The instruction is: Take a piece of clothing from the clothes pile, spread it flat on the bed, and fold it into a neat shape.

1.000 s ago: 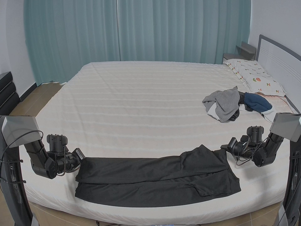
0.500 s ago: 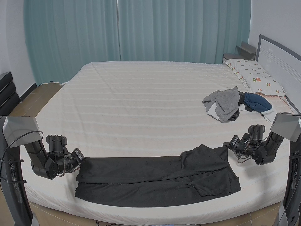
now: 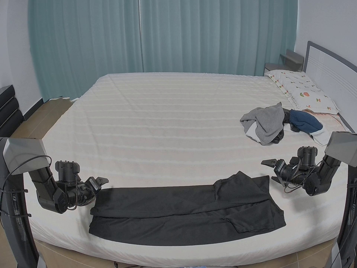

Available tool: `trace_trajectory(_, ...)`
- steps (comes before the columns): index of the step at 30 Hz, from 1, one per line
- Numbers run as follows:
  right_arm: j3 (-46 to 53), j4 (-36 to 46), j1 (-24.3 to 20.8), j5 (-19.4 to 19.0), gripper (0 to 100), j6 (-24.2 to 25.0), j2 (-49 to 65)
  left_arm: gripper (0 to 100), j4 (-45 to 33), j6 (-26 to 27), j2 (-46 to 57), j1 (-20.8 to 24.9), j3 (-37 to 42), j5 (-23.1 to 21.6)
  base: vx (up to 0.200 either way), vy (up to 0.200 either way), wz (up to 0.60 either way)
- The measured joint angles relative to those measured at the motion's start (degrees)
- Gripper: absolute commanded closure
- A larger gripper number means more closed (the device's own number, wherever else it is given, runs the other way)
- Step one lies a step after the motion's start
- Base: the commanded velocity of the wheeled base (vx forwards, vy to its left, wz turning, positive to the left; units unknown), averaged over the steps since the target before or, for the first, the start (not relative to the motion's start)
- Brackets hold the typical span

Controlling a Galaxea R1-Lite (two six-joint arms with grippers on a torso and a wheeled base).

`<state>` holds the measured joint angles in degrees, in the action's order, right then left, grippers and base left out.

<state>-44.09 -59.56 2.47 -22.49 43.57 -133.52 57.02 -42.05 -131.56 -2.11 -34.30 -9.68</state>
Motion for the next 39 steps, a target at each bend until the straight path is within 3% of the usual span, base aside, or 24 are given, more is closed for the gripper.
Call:
trace_trajectory(14,4.5,7.7,-4.9,-2.5,0,-17.8,5.9,0,-0.1,-3.0,0.5,-0.6,0.2,-0.6,0.000,0.000,0.00)
trace_trajectory(21,2.0,8.5,-7.4,-3.7,0,-19.5,3.5,0,-0.1,-3.0,0.6,-0.7,0.2,-0.6,0.000,0.000,0.00)
trace_trajectory(30,-1.1,9.2,-7.4,-3.7,0,-22.1,-0.1,0,0.0,-2.9,0.6,-0.7,0.2,-0.6,0.000,0.000,0.00)
trace_trajectory(31,-1.1,9.1,-7.3,-3.7,100,-22.3,-0.4,0,0.0,-2.9,0.6,-0.7,0.2,-0.6,0.000,0.000,0.00)
trace_trajectory(39,-0.1,8.6,-6.6,-3.8,100,-24.4,-1.3,0,0.0,-2.8,0.6,-0.7,0.2,-0.6,0.000,0.000,0.00)
